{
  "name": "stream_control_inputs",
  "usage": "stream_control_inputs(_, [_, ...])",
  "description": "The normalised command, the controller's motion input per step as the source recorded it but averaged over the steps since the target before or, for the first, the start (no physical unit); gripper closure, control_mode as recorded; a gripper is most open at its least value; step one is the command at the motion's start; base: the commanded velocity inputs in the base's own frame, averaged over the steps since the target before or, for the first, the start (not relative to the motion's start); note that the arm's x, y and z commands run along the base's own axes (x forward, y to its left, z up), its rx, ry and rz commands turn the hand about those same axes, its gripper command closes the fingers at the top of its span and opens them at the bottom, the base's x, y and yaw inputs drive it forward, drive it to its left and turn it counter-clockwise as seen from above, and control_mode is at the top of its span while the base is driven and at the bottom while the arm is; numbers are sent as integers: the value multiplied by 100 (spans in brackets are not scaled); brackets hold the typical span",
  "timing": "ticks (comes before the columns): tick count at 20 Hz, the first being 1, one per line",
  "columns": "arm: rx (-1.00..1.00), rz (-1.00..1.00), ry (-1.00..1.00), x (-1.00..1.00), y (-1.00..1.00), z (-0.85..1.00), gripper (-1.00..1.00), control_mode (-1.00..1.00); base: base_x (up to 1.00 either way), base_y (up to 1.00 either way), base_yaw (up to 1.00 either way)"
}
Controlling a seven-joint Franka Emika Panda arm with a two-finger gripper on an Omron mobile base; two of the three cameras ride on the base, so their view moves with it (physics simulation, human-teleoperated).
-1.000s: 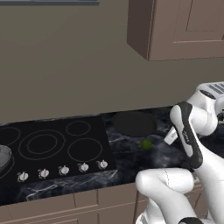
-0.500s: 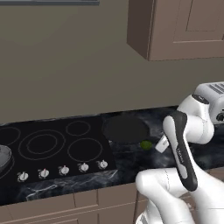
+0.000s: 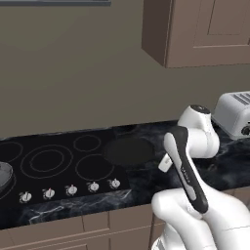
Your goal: Place both pans onto different burners. Then place the lime and the steak on different pans.
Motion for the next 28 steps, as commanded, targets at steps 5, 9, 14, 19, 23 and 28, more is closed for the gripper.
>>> stream_control_inputs(5, [-4, 2, 13, 19, 27, -8, 100, -100, 0, 0, 0])
stream_control_inputs(9, [-1, 5, 8, 28, 28, -22, 100, -100, 0, 0, 0])
stream_control_inputs(14, [-5, 5, 6, 31, 31, -25, 100, -100, 0, 0, 0])
stream_control_inputs(19, [-9, 4, 3, 24, 26, -23, 100, -100, 0, 0, 0])
stream_control_inputs(23, [-9, 3, 2, 27, 16, -22, 100, -100, 0, 0, 0])
stream_control_inputs(28, [-5, 4, 1, 24, 5, -10, 100, -100, 0, 0, 0])
